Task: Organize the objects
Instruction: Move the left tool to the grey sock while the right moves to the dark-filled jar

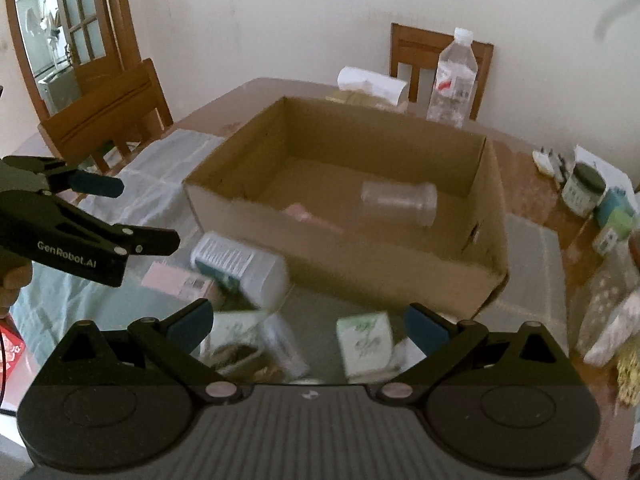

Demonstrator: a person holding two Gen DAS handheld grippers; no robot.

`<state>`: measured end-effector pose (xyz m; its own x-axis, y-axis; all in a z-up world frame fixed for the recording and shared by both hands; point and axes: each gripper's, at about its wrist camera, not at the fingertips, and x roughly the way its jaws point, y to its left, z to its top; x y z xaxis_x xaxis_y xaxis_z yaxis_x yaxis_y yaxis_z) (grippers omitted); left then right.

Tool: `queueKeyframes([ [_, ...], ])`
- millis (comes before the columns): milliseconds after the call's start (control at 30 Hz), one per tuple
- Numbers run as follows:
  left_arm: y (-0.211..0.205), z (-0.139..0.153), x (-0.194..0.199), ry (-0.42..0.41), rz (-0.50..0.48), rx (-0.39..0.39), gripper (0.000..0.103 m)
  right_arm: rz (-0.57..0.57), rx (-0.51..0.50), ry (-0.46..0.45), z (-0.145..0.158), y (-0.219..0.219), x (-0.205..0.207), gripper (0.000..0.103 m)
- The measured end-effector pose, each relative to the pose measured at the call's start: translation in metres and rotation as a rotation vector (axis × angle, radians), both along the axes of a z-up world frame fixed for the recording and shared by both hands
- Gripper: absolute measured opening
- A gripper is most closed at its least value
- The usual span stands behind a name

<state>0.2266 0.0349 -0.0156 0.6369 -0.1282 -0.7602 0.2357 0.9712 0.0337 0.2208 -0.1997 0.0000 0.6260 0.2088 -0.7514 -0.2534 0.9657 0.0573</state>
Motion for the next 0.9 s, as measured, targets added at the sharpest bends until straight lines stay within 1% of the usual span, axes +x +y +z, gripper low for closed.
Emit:
queueKeyframes([
  [133, 0.005, -0.017, -0.012, 0.053, 0.037, -0.019, 0.101, 0.014, -0.012, 0.000, -0.009, 0.007, -0.017, 0.103],
  [233, 0.010, -0.029, -0.021, 0.088, 0.071, -0.033, 0.101, 0.045, -0.022, 0.008, -0.015, 0.014, -0.026, 0.103],
  [400, 0.014, -0.047, -0.030, 0.151, 0.103, -0.070, 0.101, 0.088, -0.011, 0.033, -0.025, 0.022, -0.037, 0.103],
  [567, 0.016, -0.059, -0.037, 0.183, 0.114, -0.036, 0.101, 0.130, 0.000, 0.068, -0.037, 0.030, -0.041, 0.103],
  [733, 0.020, -0.070, -0.047, 0.223, 0.107, -0.030, 0.102, 0.155, -0.021, 0.095, -0.047, 0.037, -0.041, 0.103],
  [900, 0.027, -0.073, -0.058, 0.240, 0.090, -0.036, 0.102, 0.177, -0.033, 0.120, -0.055, 0.042, -0.041, 0.103],
])
